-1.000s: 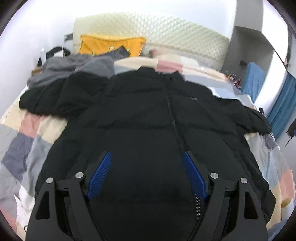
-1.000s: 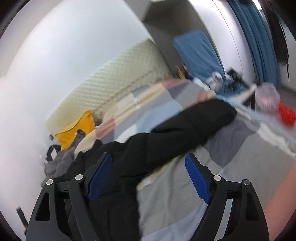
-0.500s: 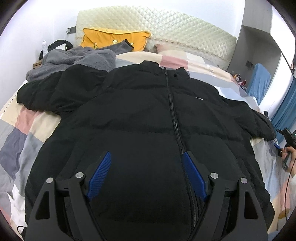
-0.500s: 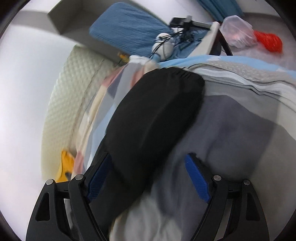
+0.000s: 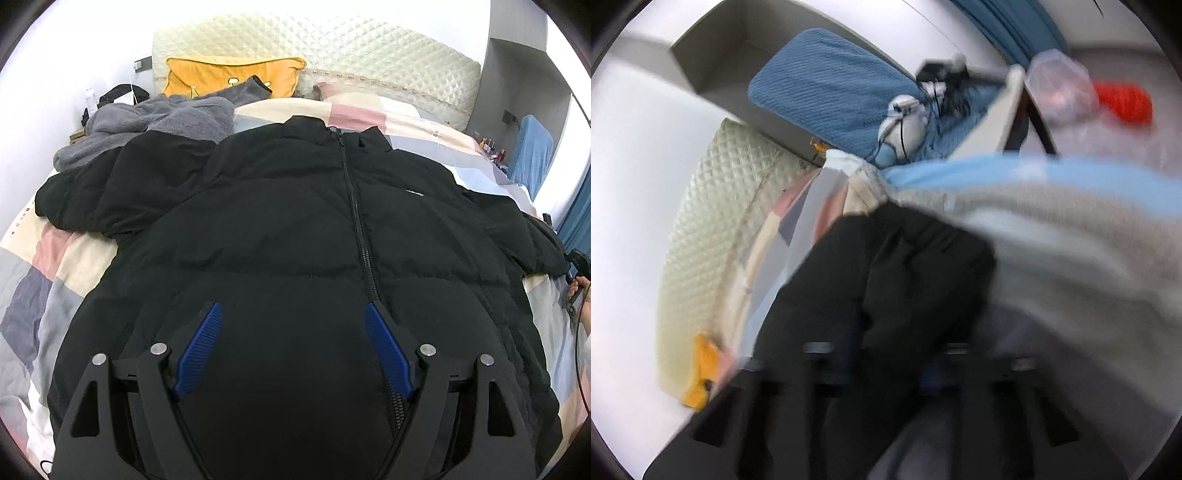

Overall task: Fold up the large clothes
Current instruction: 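Grasp the sleeve cuff nearest the right gripper with the right gripper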

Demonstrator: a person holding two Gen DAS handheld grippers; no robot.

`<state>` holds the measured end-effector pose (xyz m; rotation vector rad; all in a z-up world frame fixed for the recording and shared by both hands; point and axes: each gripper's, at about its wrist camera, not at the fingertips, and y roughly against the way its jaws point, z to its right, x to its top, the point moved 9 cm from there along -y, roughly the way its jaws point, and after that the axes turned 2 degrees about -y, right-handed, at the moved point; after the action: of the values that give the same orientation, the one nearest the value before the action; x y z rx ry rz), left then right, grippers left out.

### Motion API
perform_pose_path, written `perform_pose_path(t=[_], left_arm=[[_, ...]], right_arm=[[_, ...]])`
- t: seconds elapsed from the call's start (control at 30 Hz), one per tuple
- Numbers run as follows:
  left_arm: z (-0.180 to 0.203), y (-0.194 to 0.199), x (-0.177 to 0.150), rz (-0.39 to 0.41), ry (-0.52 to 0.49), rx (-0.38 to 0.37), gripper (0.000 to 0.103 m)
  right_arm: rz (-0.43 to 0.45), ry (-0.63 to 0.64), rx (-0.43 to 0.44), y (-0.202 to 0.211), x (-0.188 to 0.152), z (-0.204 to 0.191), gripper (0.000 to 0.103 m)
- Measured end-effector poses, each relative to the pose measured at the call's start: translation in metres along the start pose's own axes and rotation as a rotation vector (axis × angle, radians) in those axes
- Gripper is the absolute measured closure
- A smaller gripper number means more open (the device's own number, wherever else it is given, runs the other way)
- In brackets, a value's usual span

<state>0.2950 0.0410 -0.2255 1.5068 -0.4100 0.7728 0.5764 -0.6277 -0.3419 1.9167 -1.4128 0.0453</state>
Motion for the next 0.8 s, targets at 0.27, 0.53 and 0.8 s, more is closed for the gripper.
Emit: perform_pose_path(t=[0.27,0.53,0.8], left_arm=[[0.0,0.01,0.001,0.03,-0.045,0.025,0.023],[-0.013,0.023,0.01,0.054,-0.057,0.036,0.023],[-0.02,0.041,0.016,0.074,-0.071,0.032,0.023]], right_arm=[[0.118,0.14,-0.062,0.029,0.033,-0.03,0.101],[0.247,0.22,-0.02,0.092,0.048,-0.082,0.101],[0.288,0.404,0.069,0.153,0.039,-0.196,0.099]])
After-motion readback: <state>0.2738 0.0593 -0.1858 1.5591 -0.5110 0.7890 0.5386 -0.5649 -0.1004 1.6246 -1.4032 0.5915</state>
